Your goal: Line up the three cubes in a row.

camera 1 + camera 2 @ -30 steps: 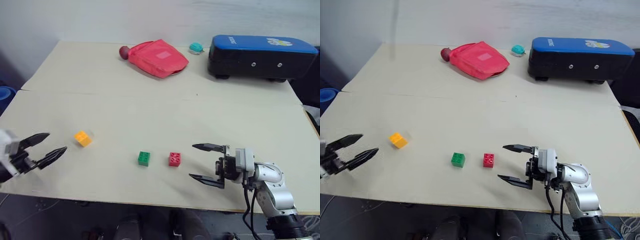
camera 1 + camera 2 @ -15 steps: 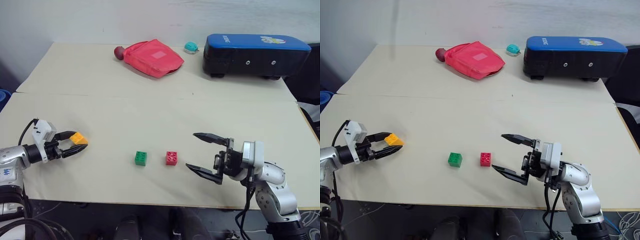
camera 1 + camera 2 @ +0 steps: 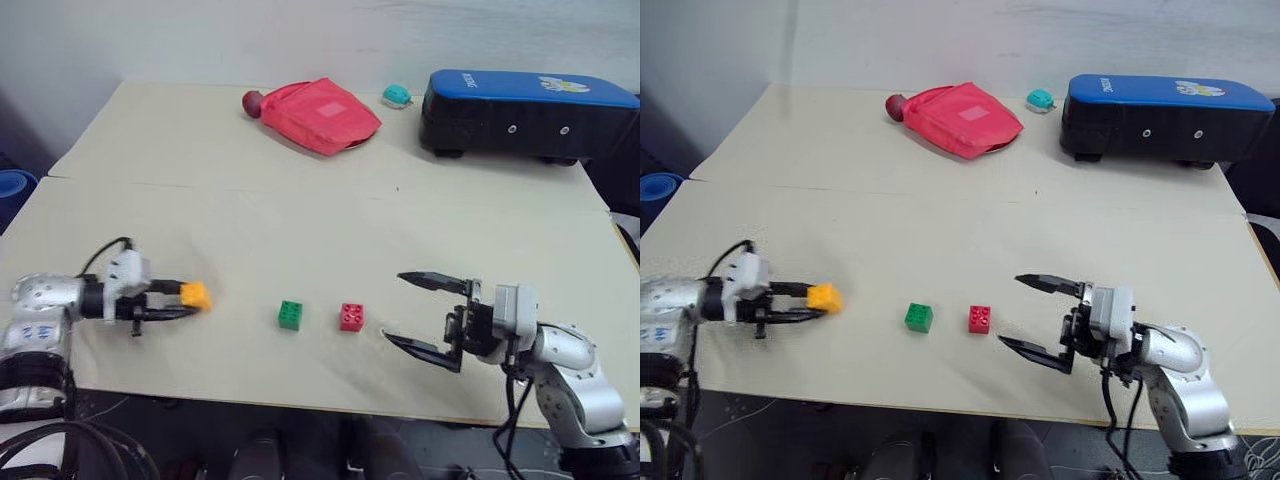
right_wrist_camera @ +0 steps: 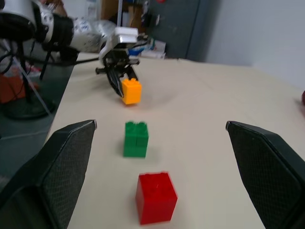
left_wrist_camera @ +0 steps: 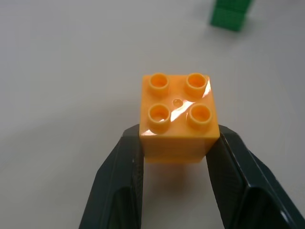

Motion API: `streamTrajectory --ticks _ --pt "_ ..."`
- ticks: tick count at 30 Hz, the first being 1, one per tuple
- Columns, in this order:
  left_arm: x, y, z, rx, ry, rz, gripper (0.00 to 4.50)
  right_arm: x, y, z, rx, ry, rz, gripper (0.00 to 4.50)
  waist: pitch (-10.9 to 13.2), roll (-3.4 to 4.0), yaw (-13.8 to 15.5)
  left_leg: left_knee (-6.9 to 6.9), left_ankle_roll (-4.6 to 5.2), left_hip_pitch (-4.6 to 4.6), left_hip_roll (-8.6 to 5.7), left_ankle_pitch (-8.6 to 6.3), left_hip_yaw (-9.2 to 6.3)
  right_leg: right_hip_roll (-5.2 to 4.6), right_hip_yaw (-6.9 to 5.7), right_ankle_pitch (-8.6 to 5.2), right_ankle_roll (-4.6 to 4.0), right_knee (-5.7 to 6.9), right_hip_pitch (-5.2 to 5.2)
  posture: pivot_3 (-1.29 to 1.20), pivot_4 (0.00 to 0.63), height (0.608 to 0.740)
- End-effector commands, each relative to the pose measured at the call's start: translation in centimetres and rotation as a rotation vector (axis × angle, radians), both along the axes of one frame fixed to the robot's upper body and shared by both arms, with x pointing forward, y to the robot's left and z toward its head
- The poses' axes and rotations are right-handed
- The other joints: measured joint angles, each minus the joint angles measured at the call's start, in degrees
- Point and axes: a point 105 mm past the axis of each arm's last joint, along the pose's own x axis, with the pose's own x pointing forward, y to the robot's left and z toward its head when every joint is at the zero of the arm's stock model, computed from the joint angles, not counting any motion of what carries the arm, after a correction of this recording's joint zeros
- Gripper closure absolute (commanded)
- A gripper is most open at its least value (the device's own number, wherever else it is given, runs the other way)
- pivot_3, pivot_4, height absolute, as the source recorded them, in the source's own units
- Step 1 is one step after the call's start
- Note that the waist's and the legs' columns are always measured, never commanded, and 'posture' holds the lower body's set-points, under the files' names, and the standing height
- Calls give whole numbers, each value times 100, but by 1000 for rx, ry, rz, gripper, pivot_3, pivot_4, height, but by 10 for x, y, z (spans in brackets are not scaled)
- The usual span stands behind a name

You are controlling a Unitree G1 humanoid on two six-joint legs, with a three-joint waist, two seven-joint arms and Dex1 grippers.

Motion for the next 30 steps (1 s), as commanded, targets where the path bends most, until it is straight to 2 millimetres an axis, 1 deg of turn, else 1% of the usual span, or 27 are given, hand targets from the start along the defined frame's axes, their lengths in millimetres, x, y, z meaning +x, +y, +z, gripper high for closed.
streamTrajectory --ticks 1,4,9,17,21,30 --pt "-4 -17 1 81 23 -205 3022 -5 -8 6 -24 -15 1 0 0 -1 -13 4 0 0 2 0 0 3 1 0 0 1 0 0 150 740" --pt "-2 -22 -4 138 43 -263 3022 -8 -11 6 -34 0 -10 0 0 -1 -62 6 3 0 2 -2 0 8 1 0 0 6 -1 0 150 740" --pt "3 -23 -6 153 59 -281 3022 -14 -10 6 -38 11 -31 0 1 1 -81 15 1 1 3 1 1 9 4 0 1 9 -1 0 150 740" --pt "-5 -21 -6 145 115 -303 3022 -19 -10 4 -37 21 -57 0 1 1 -88 24 1 -1 4 1 0 12 7 0 4 8 2 0 150 740" --pt "-8 -17 -6 149 145 -296 3022 -19 -11 2 -37 26 -60 0 1 1 -83 25 1 -1 5 1 0 13 9 0 4 8 1 0 150 740" --pt "1 -11 -10 162 169 -232 3022 -18 -10 2 -29 29 -56 0 1 1 -71 39 4 -2 2 0 -3 12 7 0 6 12 8 0 150 740"
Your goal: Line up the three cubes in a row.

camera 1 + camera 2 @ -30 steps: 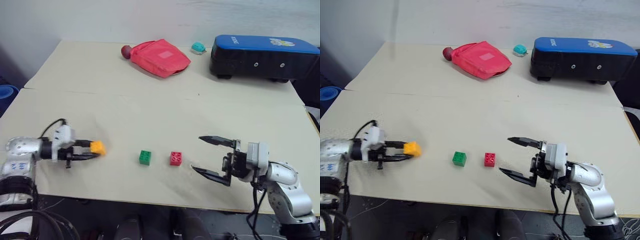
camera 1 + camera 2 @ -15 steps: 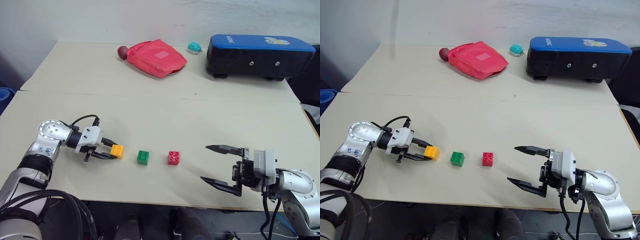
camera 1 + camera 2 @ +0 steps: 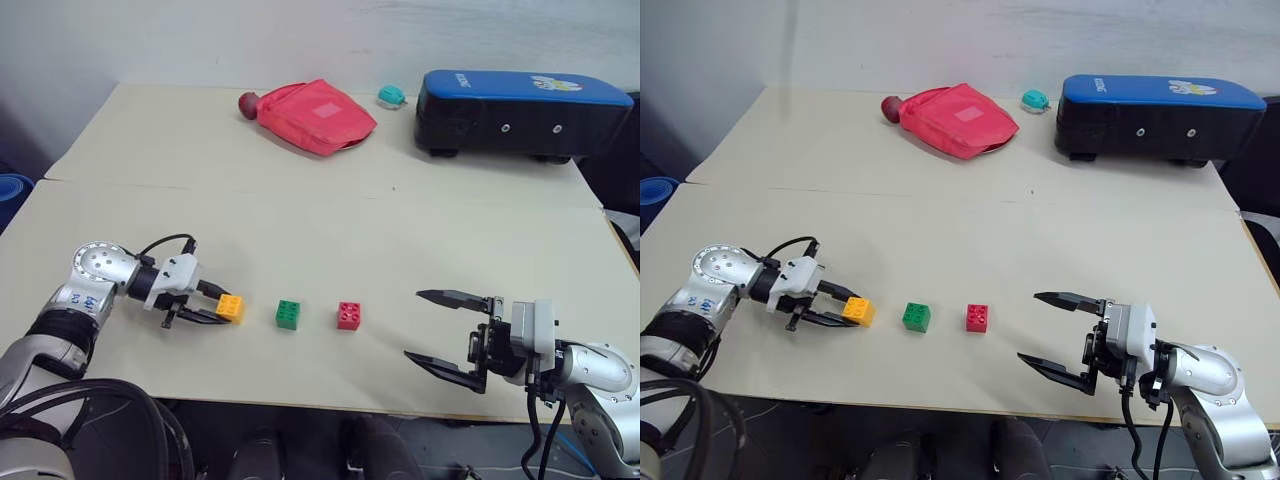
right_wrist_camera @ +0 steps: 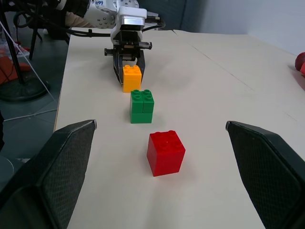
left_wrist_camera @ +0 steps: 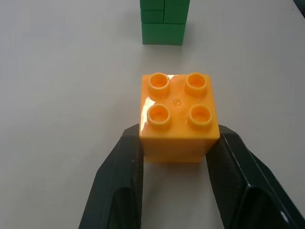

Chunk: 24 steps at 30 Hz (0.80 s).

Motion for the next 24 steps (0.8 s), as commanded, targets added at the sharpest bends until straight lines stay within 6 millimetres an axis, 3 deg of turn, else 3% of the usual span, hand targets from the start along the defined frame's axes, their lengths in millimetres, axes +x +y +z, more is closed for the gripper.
streamTrajectory --ticks 1,7,11,16,24 --pt "-7 12 -4 53 89 -21 3022 -4 3 7 9 -28 20 0 0 0 2 0 0 0 0 0 0 0 0 0 0 0 0 0 150 740" --pt "-2 20 7 42 43 13 1167 -5 5 6 19 -20 29 0 0 0 -7 2 -1 0 2 2 0 4 0 0 0 1 -1 0 150 740" --pt "-7 35 21 36 -9 50 35 -4 2 5 20 -19 29 0 1 -2 -23 2 -2 -5 4 2 0 4 0 0 0 0 -4 0 150 740" --pt "-24 65 53 -89 -53 211 35 -3 -15 8 -26 -18 -3 0 2 0 -34 6 -12 -47 9 8 1 4 2 0 0 7 -48 0 150 740" --pt "-58 66 70 -148 -86 363 35 -12 -49 10 -208 46 -35 0 3 0 21 13 13 -47 1 -4 -10 -16 -1 3 7 -3 -32 0 150 740"
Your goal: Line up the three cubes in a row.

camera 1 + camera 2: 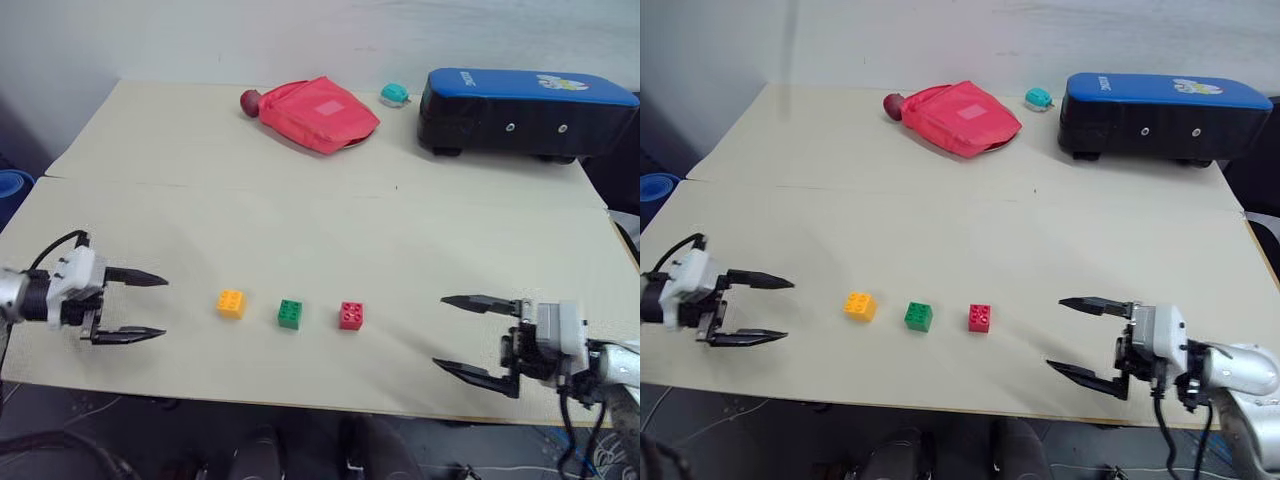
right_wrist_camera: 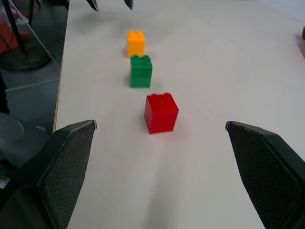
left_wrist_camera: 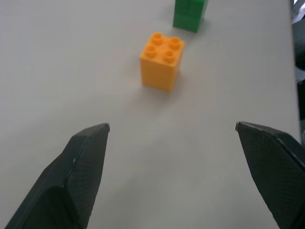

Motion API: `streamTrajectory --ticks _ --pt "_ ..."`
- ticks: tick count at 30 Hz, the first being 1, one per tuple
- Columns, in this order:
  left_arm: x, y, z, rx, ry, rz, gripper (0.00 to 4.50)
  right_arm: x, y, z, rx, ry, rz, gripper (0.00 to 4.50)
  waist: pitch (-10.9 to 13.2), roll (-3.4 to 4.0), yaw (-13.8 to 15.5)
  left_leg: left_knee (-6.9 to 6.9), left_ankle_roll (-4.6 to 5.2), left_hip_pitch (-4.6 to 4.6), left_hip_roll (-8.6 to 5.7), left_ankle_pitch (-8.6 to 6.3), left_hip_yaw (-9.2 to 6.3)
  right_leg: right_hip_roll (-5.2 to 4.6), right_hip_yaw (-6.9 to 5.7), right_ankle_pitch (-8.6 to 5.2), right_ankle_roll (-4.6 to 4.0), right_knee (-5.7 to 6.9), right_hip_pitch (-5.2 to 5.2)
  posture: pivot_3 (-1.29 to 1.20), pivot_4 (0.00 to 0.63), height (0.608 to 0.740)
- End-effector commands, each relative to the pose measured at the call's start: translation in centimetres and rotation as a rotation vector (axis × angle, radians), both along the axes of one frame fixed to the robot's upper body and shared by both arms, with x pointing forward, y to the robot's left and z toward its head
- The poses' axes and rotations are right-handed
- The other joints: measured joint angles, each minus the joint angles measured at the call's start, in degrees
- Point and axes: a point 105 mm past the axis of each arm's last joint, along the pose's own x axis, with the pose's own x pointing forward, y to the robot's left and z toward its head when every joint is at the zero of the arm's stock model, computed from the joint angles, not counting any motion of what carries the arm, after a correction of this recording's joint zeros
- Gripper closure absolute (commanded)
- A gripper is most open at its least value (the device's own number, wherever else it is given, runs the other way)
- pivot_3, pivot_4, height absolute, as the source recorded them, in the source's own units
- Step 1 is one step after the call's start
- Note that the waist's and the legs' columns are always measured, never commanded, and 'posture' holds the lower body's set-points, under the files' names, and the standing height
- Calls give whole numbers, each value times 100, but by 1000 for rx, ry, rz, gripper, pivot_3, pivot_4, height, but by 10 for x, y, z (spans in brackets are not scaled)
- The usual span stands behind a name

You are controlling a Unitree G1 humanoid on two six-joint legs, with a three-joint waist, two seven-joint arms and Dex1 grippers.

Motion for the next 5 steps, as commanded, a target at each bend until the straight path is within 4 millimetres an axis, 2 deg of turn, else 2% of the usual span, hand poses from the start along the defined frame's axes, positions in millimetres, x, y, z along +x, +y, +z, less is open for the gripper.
streamTrajectory --ticks 1,5 --pt "-1 -2 26 -18 -80 48 35 -8 -9 11 -46 -16 12 0 -1 -2 9 0 5 0 0 -3 -3 1 -2 0 0 0 1 0 150 740" --pt "-8 6 25 -6 -53 72 35 -8 -20 13 -78 -16 -15 0 -1 0 1 -5 14 4 0 -8 -3 7 -4 0 0 3 1 0 150 740"
